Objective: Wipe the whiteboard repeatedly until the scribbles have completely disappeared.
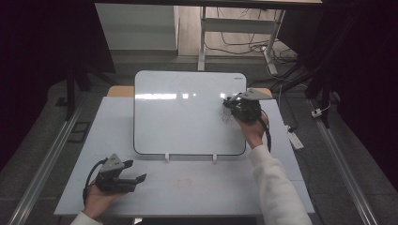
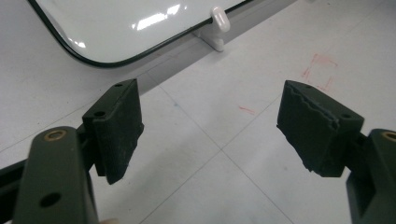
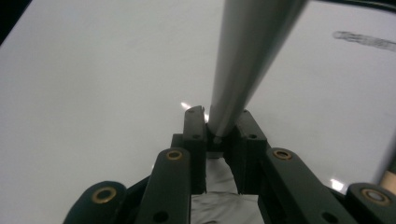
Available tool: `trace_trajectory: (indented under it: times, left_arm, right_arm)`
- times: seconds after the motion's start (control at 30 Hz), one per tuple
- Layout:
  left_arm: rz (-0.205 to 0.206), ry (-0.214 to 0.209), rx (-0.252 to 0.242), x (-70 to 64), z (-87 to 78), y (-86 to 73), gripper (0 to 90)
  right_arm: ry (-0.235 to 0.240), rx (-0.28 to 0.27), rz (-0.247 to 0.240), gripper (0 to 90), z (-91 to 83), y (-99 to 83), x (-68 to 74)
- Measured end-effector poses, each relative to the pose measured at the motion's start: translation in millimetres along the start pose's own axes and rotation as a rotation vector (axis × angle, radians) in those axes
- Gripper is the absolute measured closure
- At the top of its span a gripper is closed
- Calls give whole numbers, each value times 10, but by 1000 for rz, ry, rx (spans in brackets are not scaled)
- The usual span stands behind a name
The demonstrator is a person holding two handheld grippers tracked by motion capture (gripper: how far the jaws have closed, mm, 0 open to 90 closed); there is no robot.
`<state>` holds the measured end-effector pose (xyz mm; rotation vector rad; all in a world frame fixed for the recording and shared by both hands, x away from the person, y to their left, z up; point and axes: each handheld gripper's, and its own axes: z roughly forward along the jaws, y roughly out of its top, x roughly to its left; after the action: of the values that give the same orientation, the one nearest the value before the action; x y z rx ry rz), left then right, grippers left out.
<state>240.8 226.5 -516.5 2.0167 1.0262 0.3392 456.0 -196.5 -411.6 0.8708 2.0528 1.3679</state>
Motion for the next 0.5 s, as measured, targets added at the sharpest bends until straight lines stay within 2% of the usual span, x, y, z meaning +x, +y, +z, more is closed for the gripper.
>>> trace_trajectory:
  times: [0.03, 0.07, 0.1, 0.2, 0.23, 0.27, 0.3, 0.37, 0.43, 0.47, 0.5]
  left_arm:
    - [1, 0, -1, -2, -4, 1, 233]
    - [1, -1, -3, -1, -6, 1, 233]
    - [0, 0, -2, 6, -4, 1, 233]
    - [-8, -3, 4, 21, 14, 3, 233]
    - [-7, -5, 5, 18, 15, 1, 232]
    - [-6, -7, 6, 13, 16, 1, 232]
    - [-5, -7, 7, 7, 16, 1, 232]
    - [-3, -7, 4, -3, 10, 2, 232]
    - [-6, -7, -1, -3, 2, 3, 232]
    - [-6, -6, -2, 1, 1, 3, 232]
    - [-8, -6, 0, 11, 5, 2, 232]
  right_arm:
    - [3, -2, 13, 777, -4, -15, 4]
    - [17, 15, -11, 777, 0, -33, 58]
    - [17, 15, -11, 777, 0, -33, 58]
    - [100, 81, -120, 777, 36, -156, 320]
    - [105, 86, -142, 777, 17, -180, 339]
    - [105, 86, -142, 777, 17, -180, 339]
    - [91, 72, -112, 777, 1, -165, 285]
    - [10, 33, -56, 777, -45, -104, 127]
    - [-9, 1, 20, 777, -82, -74, -20]
    - [-8, 4, 23, 777, -87, -83, -8]
    - [3, 18, 3, 777, -82, -96, 31]
